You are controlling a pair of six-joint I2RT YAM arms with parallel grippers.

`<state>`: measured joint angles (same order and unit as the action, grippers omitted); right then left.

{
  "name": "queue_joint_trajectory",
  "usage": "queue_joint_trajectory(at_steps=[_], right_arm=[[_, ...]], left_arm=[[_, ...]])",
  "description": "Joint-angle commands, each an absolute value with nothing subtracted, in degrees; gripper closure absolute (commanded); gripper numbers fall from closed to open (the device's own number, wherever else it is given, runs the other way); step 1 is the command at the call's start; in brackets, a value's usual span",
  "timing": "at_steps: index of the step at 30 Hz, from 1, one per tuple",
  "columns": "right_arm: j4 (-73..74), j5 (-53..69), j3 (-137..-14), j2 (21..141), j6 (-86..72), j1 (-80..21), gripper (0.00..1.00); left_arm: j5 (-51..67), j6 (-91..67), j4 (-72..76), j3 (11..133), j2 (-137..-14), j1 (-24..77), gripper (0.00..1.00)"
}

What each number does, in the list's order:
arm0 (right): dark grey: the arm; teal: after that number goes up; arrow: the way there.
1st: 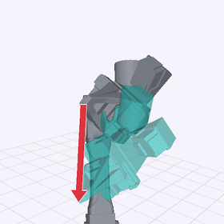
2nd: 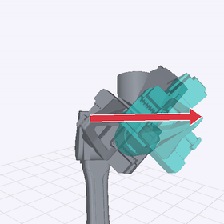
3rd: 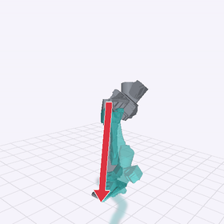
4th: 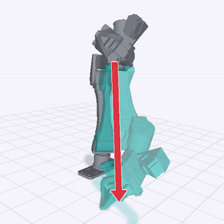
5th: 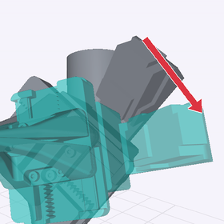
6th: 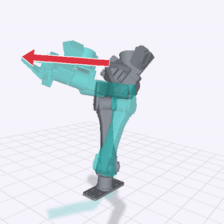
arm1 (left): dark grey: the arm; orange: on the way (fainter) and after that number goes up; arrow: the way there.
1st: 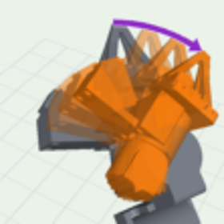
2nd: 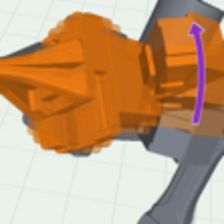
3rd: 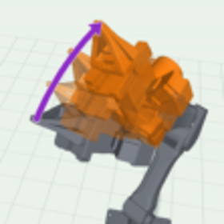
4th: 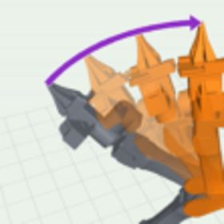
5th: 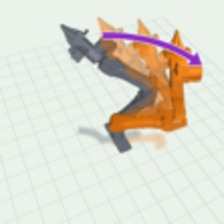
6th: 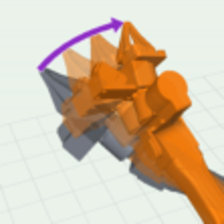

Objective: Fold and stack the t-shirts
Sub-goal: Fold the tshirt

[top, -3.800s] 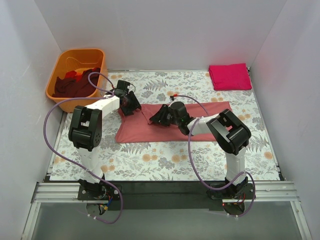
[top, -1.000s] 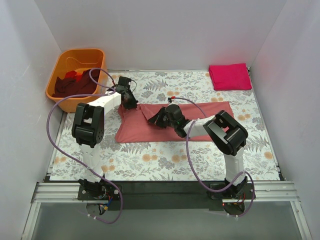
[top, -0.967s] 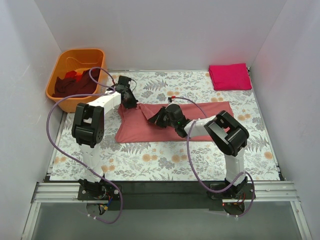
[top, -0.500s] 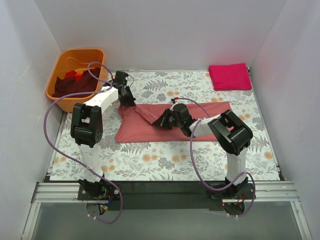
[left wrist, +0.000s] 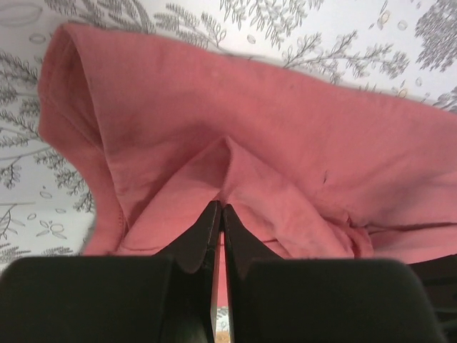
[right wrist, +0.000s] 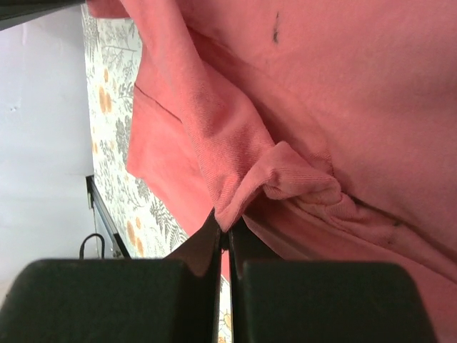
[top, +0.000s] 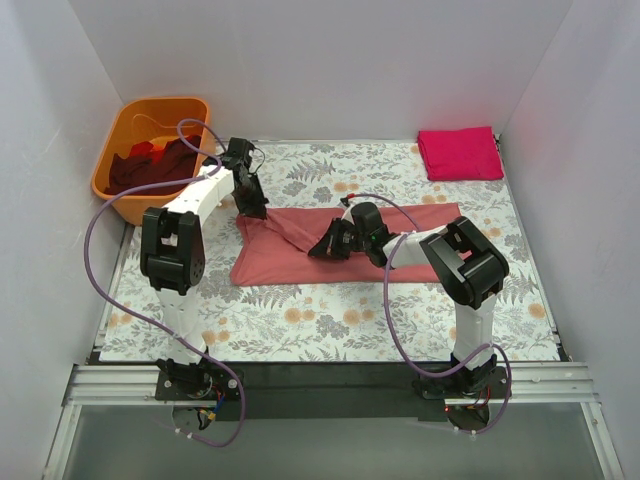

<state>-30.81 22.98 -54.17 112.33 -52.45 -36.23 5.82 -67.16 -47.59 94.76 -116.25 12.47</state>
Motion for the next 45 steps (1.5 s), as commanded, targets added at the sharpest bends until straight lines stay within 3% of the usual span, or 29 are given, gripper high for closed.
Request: queue_joint_trajectory(at_steps=[1,31,45], right_arm=[[-28.8,25.0,-56.6,111.5,-49.9,-36.4,0.99],[-19.5,29.5,-59.4,107.1,-45.7,-34.1,0.99],[-18.3,30.8,-61.7,114.4,-44.4,-34.2,0.99]], left_arm=[[7.8,-65.9,-52.3,94.3,-111.5,12.1,1.00],[8.8,-65.7,-56.6,94.2,-108.5,10.0,1.00],[6.4,-67.9,-50.1,86.9,-113.8,9.9,1.00]])
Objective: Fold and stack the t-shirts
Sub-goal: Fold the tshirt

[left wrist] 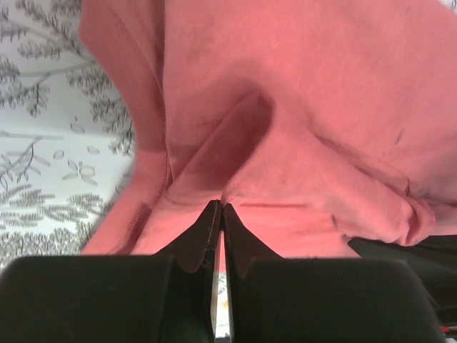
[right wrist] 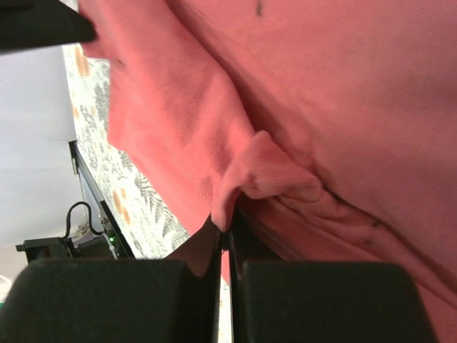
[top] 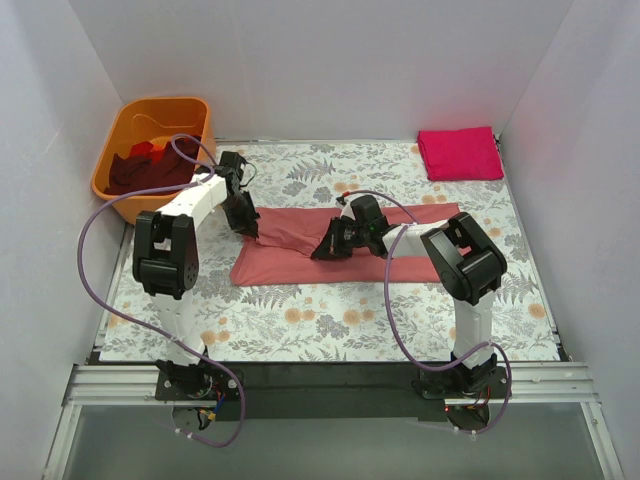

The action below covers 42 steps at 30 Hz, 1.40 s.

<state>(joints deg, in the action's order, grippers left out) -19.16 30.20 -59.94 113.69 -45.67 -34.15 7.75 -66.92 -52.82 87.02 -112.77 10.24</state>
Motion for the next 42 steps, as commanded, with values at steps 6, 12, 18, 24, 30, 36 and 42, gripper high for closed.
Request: queue_joint_trajectory(at_steps=[6,12,18,24,30,36,42], right_arm=[[-16.4,26.8,-61.8,113.2,-42.7,-33.7,0.99],[-14.3,24.9,-63.6,112.8,-40.1,-33.2,0.82],[-9.9,22.0,-64.9,108.1,-36.0,-33.1,0.63],[-5.3,16.5,-65.9,101.2,-32.5,-33.2,0.56],[-8.6,23.4,-68.2,100.9,-30.7,-33.4,0.61],[-15.8,32.8,-70.2,108.2,-32.7,-34.1,0.69],[-18.8,33.5,-71.9,115.3,-34.7,-32.6,0.70]], left_arm=[[5.0,-67.9,-50.1,91.5,-117.9,9.9,1.00],[4.4,-67.5,-50.5,95.4,-121.3,9.9,0.99],[2.6,-67.9,-49.2,94.4,-117.6,9.9,0.74],[1.2,-68.6,-49.5,93.4,-109.1,9.9,0.69],[6.1,-70.5,-43.5,87.3,-102.7,10.5,0.82],[12.7,-71.5,-38.0,82.5,-106.3,11.0,0.90],[11.5,-72.6,-33.8,83.1,-113.1,11.0,0.94]])
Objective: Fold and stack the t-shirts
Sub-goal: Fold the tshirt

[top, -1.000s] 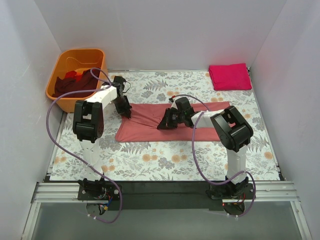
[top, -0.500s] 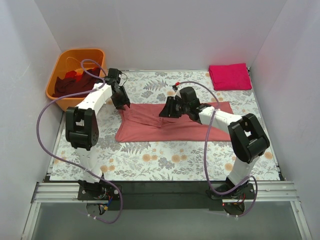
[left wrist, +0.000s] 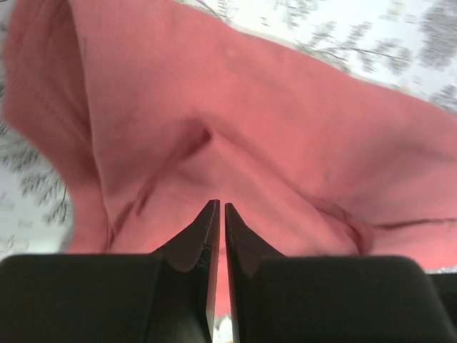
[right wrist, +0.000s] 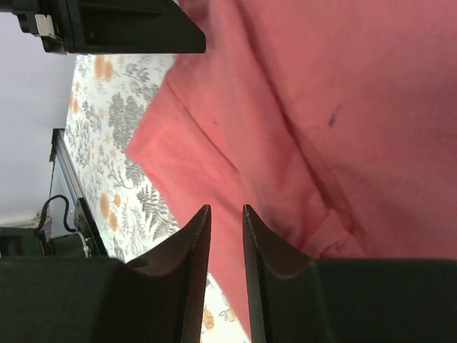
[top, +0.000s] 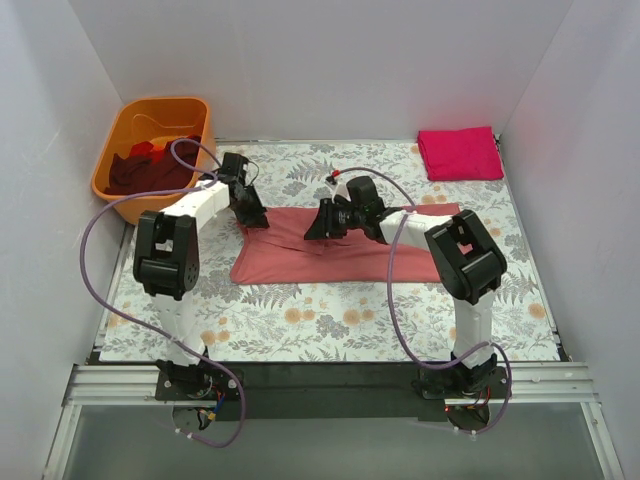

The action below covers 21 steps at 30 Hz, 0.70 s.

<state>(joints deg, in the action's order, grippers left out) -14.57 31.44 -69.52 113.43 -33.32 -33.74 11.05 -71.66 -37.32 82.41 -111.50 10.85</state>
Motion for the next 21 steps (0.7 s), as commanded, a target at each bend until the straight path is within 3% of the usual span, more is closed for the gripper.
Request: queue_joint_trajectory(at_steps=[1,11,15,16,21], right_arm=[[-19.7,33.4,-71.2,116.9,-36.0,-32.1,0.70],[-25.2,35.9,-67.8,121.9,-39.8,-24.9,0.69],[-25.0,36.7,-64.7,116.6,-37.5,-23.6,0.65],[-24.8,36.4,-63.6,113.2,-36.8,-23.3,0.63],[-13.8,29.6,-58.1,101.6,-27.5,-20.4,0.53]], left_arm=[[10.7,-72.6,-34.0,84.2,-114.2,11.0,0.95],[3.3,-74.6,-35.3,85.8,-123.7,10.4,0.97],[3.5,-73.6,-35.4,87.8,-121.8,10.4,0.88],[3.6,-73.4,-35.4,88.3,-120.2,10.4,0.81],[3.4,-72.4,-37.1,91.1,-114.0,11.0,0.64]])
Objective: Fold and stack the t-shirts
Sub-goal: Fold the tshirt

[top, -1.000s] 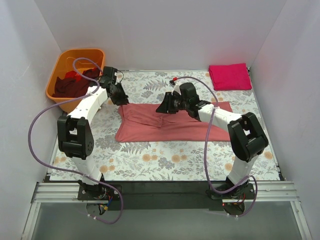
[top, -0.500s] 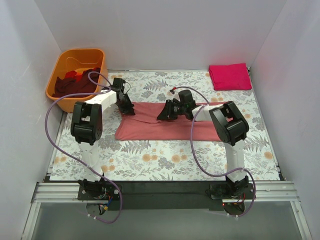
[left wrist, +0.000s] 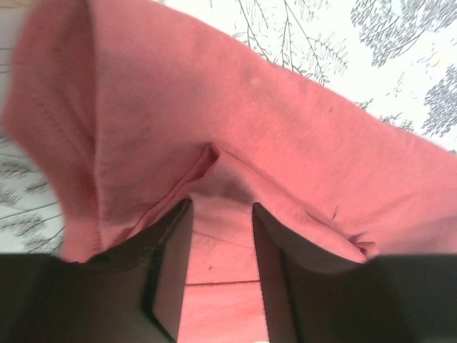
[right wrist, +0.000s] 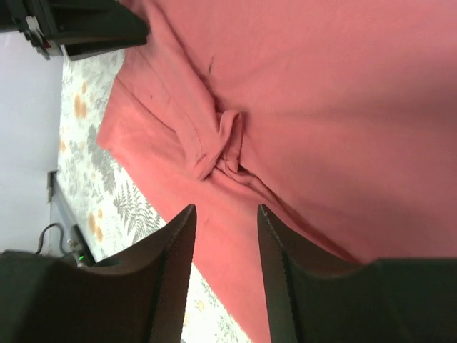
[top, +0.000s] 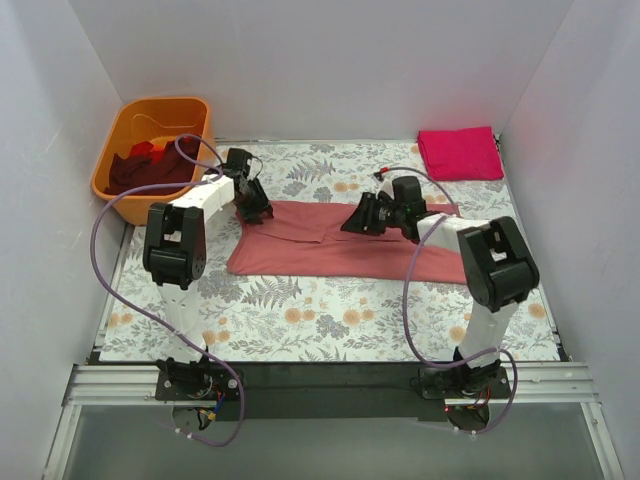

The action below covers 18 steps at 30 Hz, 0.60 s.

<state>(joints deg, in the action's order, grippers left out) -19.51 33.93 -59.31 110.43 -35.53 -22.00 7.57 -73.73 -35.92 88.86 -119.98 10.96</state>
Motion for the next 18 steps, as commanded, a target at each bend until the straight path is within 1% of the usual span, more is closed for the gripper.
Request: queue_joint_trajectory(at_steps=[1,2,3,4,5,6,10,11,14,15,18], right_arm=[[-10.0,24.5,-58.6,100.5,-25.0,-20.3,0.53],[-1.6,21.6,-59.1,99.5,-22.3,-20.4,0.52],[1.7,18.8,-59.2,97.9,-20.7,-20.4,0.52],[4.5,16.0,-59.2,97.0,-18.4,-20.4,0.52],[6.5,11.0,-58.5,96.2,-17.5,-20.4,0.52],[9.8,8.7,-58.0,95.3,-16.9,-20.4,0.52],[14.8,-1.6,-56.0,91.7,-14.2,-20.3,0.52],[15.5,-4.5,-55.6,91.6,-13.5,-20.4,0.52],[17.8,-6.8,-55.4,91.7,-12.9,-20.4,0.49],[18.1,-6.9,-55.1,91.9,-12.6,-20.4,0.47],[20.0,-7.6,-54.1,92.8,-11.8,-20.6,0.44]], left_arm=[[3.4,-72.4,-37.4,91.1,-111.6,11.2,0.61],[3.3,-72.5,-37.5,90.7,-110.1,11.9,0.60],[2.8,-72.8,-38.0,90.2,-108.9,12.2,0.58],[2.6,-73.0,-38.1,89.6,-107.7,12.7,0.55],[2.0,-73.4,-38.3,87.3,-105.0,13.1,0.53],[1.6,-74.2,-38.2,86.0,-103.8,14.0,0.53],[-1.3,-77.1,-38.2,77.2,-99.1,16.4,0.53],[-1.3,-77.5,-37.9,73.3,-98.5,17.0,0.53],[-1.6,-78.7,-36.5,69.3,-98.4,18.4,0.53],[-1.9,-78.8,-36.0,67.7,-98.8,18.7,0.53],[-2.2,-78.5,-35.7,67.5,-101.1,18.7,0.53]])
